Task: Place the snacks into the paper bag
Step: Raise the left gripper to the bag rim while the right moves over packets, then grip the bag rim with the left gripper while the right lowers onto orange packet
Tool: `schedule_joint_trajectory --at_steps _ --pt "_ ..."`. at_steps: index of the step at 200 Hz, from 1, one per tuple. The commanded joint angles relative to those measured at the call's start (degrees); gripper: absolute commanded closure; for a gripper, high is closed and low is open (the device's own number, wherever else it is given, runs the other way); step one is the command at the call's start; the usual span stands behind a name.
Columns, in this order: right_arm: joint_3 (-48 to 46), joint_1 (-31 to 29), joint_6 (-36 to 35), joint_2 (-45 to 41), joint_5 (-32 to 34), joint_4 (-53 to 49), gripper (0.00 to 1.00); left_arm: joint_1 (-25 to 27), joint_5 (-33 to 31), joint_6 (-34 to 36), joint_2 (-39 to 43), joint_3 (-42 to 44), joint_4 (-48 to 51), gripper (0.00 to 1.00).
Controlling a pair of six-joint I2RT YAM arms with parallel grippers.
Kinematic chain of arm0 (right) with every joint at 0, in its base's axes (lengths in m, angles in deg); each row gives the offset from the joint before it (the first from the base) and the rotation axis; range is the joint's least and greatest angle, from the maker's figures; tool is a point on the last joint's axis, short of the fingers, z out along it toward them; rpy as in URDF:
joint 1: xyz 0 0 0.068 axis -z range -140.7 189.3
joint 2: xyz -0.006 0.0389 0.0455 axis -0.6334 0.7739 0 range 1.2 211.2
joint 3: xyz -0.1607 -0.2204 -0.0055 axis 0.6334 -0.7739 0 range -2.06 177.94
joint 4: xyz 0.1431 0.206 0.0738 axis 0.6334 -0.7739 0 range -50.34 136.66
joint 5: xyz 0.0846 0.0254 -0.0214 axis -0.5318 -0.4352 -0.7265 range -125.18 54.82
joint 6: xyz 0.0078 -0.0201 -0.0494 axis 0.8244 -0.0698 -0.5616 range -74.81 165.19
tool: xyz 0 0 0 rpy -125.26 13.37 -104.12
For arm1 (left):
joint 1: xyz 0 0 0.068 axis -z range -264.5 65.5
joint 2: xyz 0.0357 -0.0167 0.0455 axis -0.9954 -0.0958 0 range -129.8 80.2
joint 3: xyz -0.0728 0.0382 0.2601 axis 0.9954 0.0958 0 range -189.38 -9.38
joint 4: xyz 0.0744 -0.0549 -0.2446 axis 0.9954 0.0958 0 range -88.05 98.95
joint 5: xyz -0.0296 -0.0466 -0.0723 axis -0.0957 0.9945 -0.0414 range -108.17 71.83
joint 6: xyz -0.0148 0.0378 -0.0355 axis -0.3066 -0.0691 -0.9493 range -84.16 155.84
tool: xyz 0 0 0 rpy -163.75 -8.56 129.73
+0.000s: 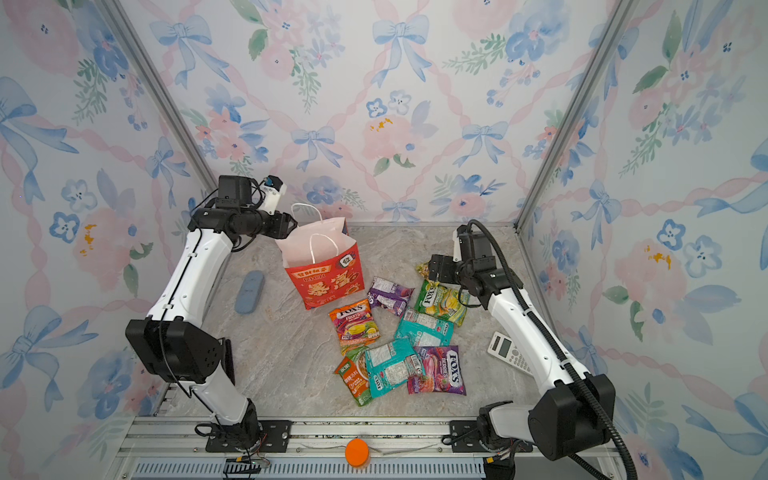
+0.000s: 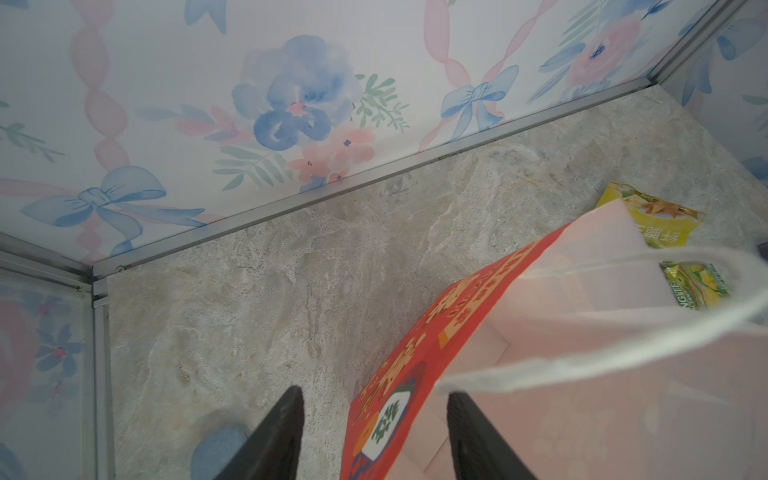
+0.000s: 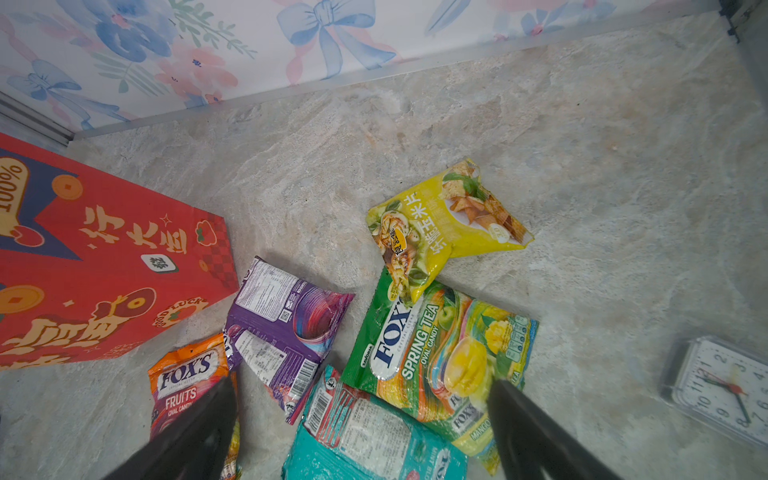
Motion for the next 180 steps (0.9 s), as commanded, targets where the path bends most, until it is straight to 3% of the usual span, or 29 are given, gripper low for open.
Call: schedule_joint_trajectory --at_steps 1,87,180 --pt "1.7 -0.6 -1.2 0.4 -0.4 -2.1 0.03 0.7 -1.1 2.6 -1.9 -1.9 2.5 0.42" --pt "1.6 -0.7 -1.5 0.4 -0.7 -2.2 0.03 1.9 -1.9 1.7 -5.0 -3.4 3.3 0.45" --pt "1.6 -5.1 0.9 2.8 -1.8 -0.6 0.03 3.1 -3.2 -3.7 -0.9 3.9 5.8 0.74"
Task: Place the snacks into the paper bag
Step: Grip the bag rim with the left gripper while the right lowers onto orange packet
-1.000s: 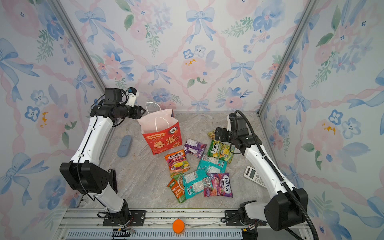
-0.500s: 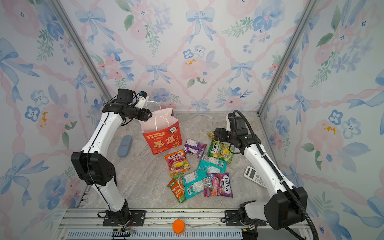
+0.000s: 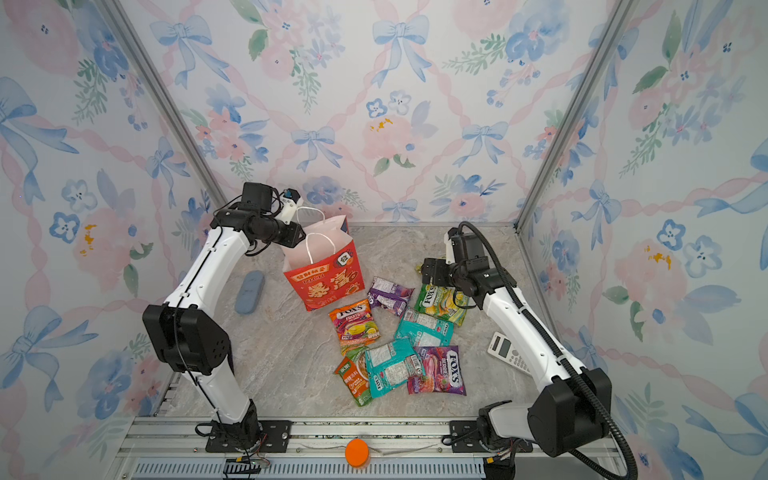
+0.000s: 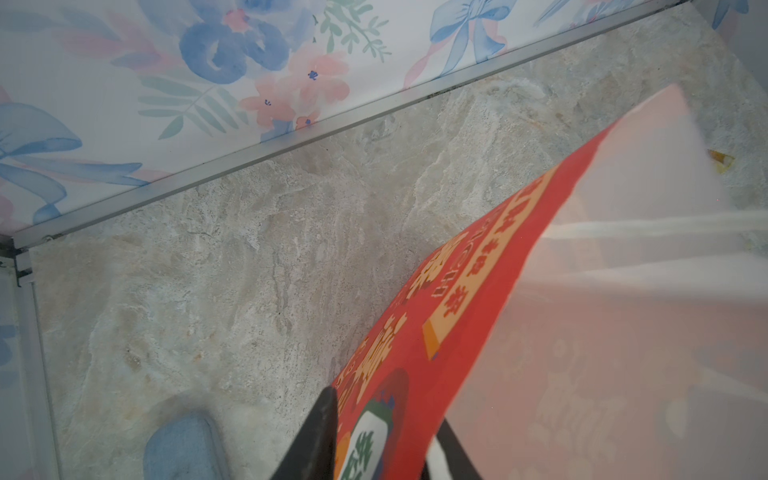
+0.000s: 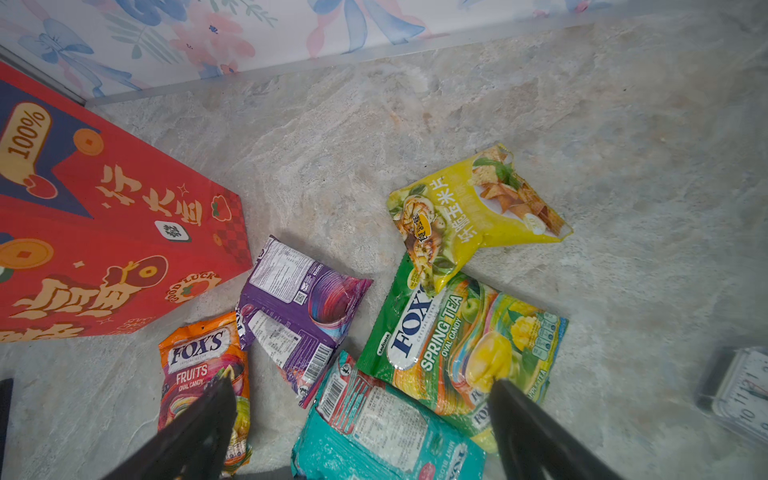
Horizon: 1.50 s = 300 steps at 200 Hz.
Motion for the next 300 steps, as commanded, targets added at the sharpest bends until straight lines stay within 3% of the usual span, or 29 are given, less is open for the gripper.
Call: schedule_joint_trajectory --at_steps 1,33,68,87,103,109,122,144,187,221,277,300 --pt "1.6 -1.9 1.3 1.2 -0.7 0.0 0.03 0.2 -1.0 -2.9 2.3 1.8 3.1 0.74" --pt "2.1 -4.6 3.5 3.0 -2.1 1.5 0.02 0.2 -1.1 -5.3 4.4 2.9 5.1 0.82" --pt "2.1 -7.6 5.3 4.9 -2.3 1.9 0.01 0.2 0.9 -7.5 8.2 5.9 5.2 0.79" --pt "1.7 -8.9 6.5 5.1 -2.6 2.1 0.01 0.2 1.4 -8.4 9.3 6.9 5.1 0.71" --pt "0.8 -9.9 7.9 4.6 -3.0 3.0 0.01 0.1 1.9 -8.7 9.4 7.0 5.1 0.59" --pt "0.4 -10.1 8.6 4.4 -3.3 3.5 0.01 0.2 2.2 -8.7 9.1 6.7 5.0 0.49" --pt "-0.8 -10.6 10.0 4.0 -4.7 4.5 0.01 0.2 2.7 -8.7 8.0 5.5 5.0 0.48" --pt "-2.7 -11.2 12.3 3.6 -6.6 5.6 0.01 0.1 3.4 -8.3 5.9 3.2 5.0 0.49" --pt "-6.7 -14.6 16.0 3.6 -9.4 7.7 0.04 0.2 4.4 -7.5 3.1 -1.1 5.0 0.62" --pt "-8.0 -17.5 19.5 5.9 -11.2 9.7 0.07 0.2 6.7 -6.3 1.1 -2.5 5.0 0.67" --pt "-5.4 -20.4 20.2 12.7 -11.5 9.8 0.10 0.2 6.1 -5.9 0.1 -2.5 5.0 0.62" --pt "-5.0 -21.1 20.3 15.1 -11.6 9.9 0.13 0.1 5.7 -6.1 0.1 -2.5 5.0 0.73"
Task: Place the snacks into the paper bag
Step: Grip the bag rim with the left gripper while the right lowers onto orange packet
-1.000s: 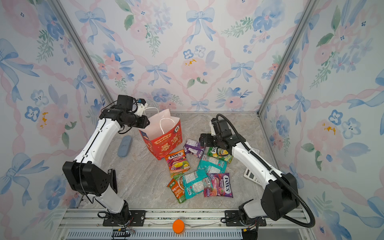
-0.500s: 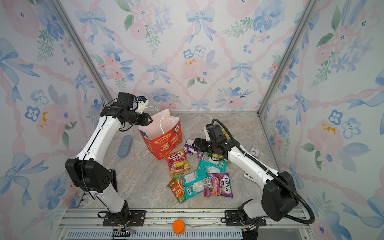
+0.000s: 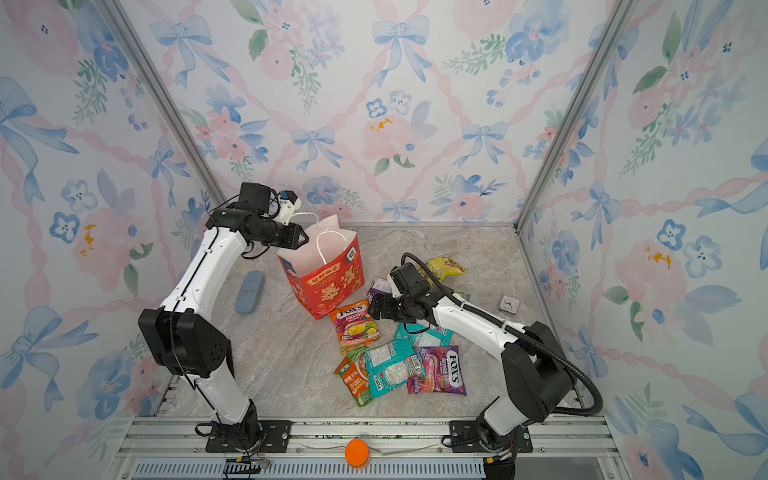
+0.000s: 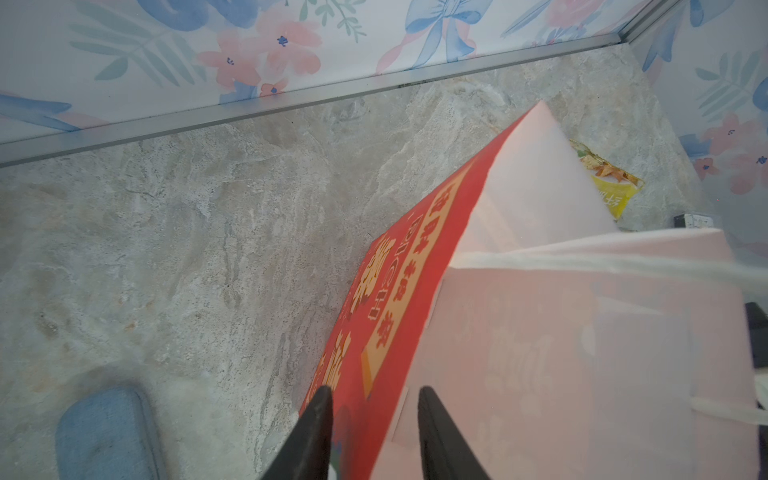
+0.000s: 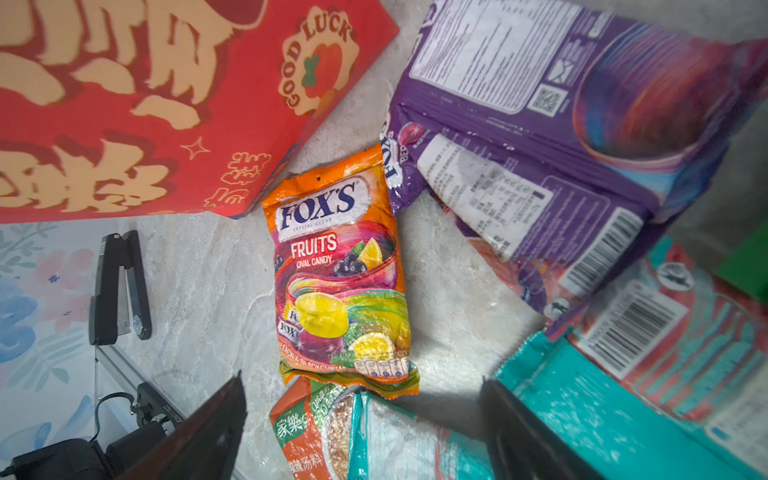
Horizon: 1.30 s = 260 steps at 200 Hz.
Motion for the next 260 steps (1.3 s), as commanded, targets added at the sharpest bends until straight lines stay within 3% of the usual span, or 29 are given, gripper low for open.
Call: schedule_joint_trajectory --at_steps 1,34,61,181,260 --pt "2.0 -1.2 0.9 2.0 -0.9 0.3 0.13 0.1 0.3 0.7 -0.8 -1.1 0.6 0.73" --pt "2.4 -2.4 1.3 4.1 -0.6 0.6 0.16 0.1 -0.2 0.3 -0.6 -0.9 0.6 0.92" --pt "2.9 -2.9 1.5 7.9 -0.1 1.2 0.17 0.0 1.0 -0.2 0.3 0.0 0.5 0.99" --pt "7.4 -3.9 -0.4 17.2 3.0 1.8 0.26 -0.5 4.1 -0.8 0.9 3.3 0.2 1.00" --pt "5.3 -4.8 3.9 18.0 3.1 6.6 0.43 -1.5 5.5 -1.2 1.0 4.1 -0.1 1.00"
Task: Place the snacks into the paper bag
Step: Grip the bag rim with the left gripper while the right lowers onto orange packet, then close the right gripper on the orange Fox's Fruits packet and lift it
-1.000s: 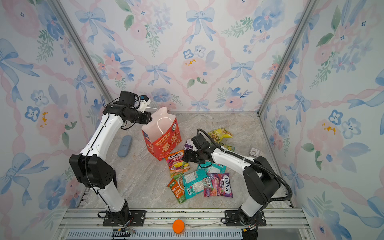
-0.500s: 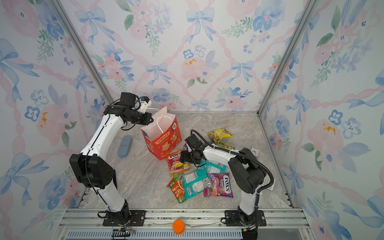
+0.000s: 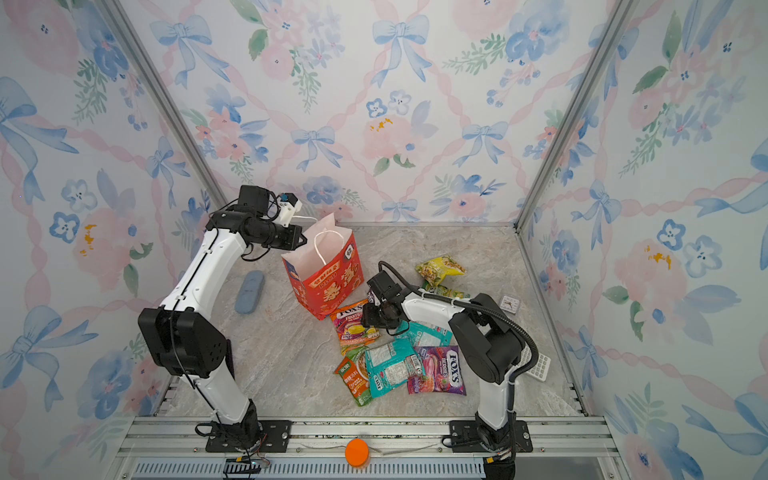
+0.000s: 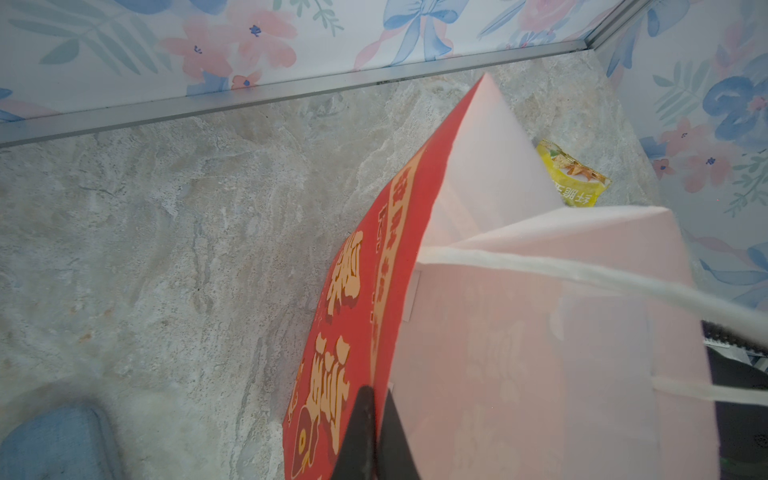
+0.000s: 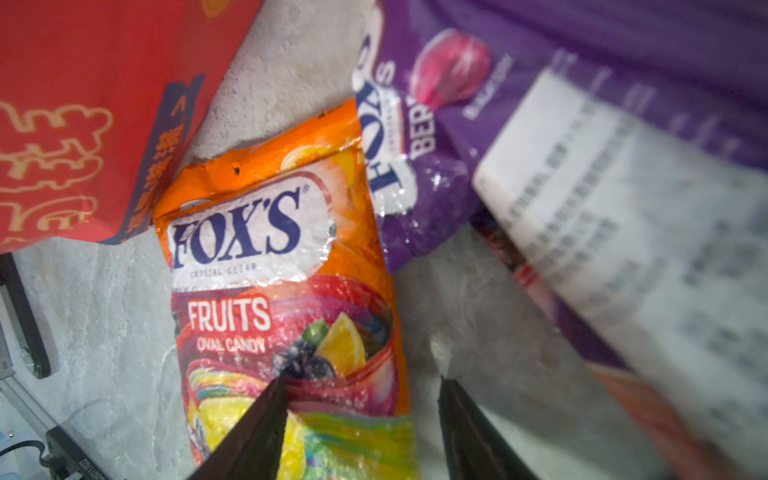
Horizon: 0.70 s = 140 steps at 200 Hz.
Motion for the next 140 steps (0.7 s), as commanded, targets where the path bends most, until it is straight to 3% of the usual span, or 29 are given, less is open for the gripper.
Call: schedule_joint_trajectory --at_steps 1,60,106,140 --pt "-1.2 -0.8 2.7 0.3 1.0 2.7 0.43 -0.5 0.6 -0.7 0.9 1.6 1.4 1.00" --pt "-1.7 -1.0 4.1 0.1 -0.4 4.2 0.69 -0.8 0.7 -1.0 1.6 1.9 1.3 1.00" --pt "-1.7 -1.0 4.3 -1.5 -0.7 4.2 1.00 -1.0 0.7 -1.5 2.2 2.0 1.3 1.00" --pt "-1.2 -1.0 4.5 -5.7 -0.1 2.2 1.00 -1.1 0.6 -1.6 2.3 2.1 1.2 1.00"
